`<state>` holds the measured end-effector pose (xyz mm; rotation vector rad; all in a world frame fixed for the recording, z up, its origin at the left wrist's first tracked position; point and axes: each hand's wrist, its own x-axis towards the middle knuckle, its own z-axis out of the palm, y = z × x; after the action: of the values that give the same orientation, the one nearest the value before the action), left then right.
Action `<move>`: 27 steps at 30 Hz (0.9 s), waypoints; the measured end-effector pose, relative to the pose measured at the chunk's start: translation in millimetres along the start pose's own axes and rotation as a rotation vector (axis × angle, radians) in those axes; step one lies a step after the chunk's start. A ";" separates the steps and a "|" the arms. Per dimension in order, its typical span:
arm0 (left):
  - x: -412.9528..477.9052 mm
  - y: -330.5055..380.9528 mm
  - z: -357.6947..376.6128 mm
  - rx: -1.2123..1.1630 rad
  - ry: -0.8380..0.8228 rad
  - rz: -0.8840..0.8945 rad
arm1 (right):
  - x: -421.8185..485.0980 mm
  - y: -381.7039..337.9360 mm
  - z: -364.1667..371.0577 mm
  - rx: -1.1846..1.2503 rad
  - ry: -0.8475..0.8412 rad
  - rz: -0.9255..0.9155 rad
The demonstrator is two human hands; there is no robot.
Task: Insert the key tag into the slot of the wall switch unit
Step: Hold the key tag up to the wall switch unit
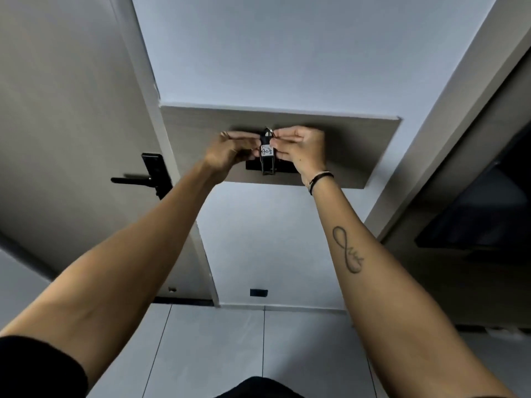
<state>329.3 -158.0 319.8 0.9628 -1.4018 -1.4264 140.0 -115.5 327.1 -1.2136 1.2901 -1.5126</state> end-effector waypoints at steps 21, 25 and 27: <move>29.9 100.9 4.2 0.031 0.036 0.228 | 38.4 -91.0 6.0 0.012 0.015 -0.198; 35.0 91.2 6.7 0.022 0.043 0.215 | 38.6 -84.2 4.2 -0.024 0.024 -0.202; 36.1 87.1 8.3 0.025 0.052 0.222 | 38.8 -81.7 3.2 -0.053 0.037 -0.209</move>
<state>316.8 -186.7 409.1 0.8264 -1.4428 -1.2139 135.5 -139.5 414.2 -1.3961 1.2654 -1.6645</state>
